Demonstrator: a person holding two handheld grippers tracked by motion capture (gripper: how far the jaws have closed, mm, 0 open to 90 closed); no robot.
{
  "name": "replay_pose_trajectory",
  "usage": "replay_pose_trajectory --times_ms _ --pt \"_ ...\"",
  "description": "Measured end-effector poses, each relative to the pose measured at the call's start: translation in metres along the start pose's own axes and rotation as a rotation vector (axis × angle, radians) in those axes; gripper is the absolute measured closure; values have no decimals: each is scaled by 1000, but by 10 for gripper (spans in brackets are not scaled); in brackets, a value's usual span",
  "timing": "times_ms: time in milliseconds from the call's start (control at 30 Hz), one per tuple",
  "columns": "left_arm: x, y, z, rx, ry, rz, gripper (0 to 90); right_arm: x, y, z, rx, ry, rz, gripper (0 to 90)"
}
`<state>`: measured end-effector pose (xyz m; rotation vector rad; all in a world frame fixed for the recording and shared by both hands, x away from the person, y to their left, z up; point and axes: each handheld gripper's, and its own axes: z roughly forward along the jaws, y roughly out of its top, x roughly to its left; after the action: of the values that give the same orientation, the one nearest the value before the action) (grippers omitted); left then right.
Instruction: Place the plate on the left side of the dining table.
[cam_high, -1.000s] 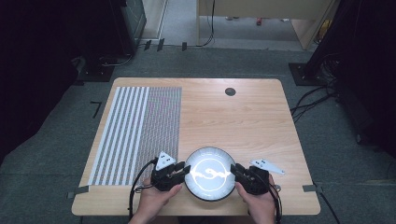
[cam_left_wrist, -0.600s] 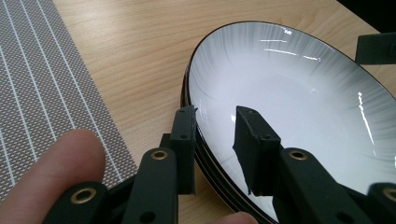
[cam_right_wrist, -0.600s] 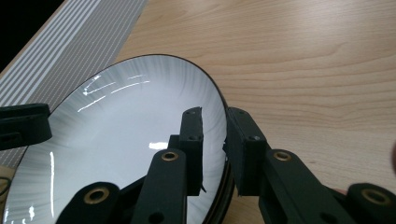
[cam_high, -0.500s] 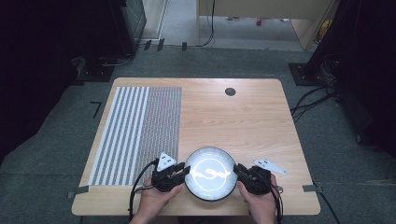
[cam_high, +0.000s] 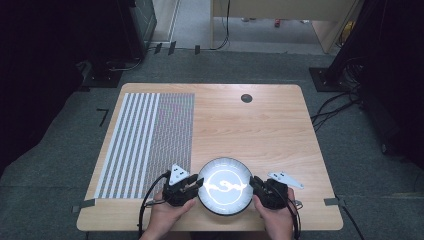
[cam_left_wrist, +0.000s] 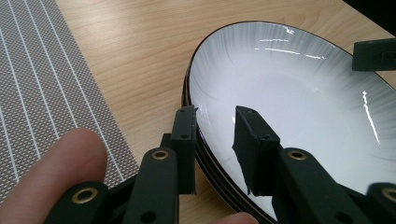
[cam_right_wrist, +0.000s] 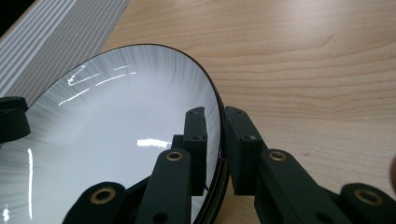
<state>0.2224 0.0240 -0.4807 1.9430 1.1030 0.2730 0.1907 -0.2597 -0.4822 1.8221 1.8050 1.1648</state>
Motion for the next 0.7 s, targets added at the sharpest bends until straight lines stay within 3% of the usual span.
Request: replay_pose_trajectory --times_ms 100,167,267,533,700 --pt "-1 0 0 -3 5 3 702 5 -3 0 -17 -35 -28 801" --pt "-1 0 0 -3 7 3 701 7 -5 1 -31 -70 -43 861" --pt "-1 -1 0 -3 7 3 700 5 -5 1 -39 -63 -34 867" --pt "2 0 -1 0 -6 -8 668 -2 -6 0 -65 -14 56 887" --pt "6 1 -5 -20 3 -21 669 -4 -4 -4 -88 -17 40 900"
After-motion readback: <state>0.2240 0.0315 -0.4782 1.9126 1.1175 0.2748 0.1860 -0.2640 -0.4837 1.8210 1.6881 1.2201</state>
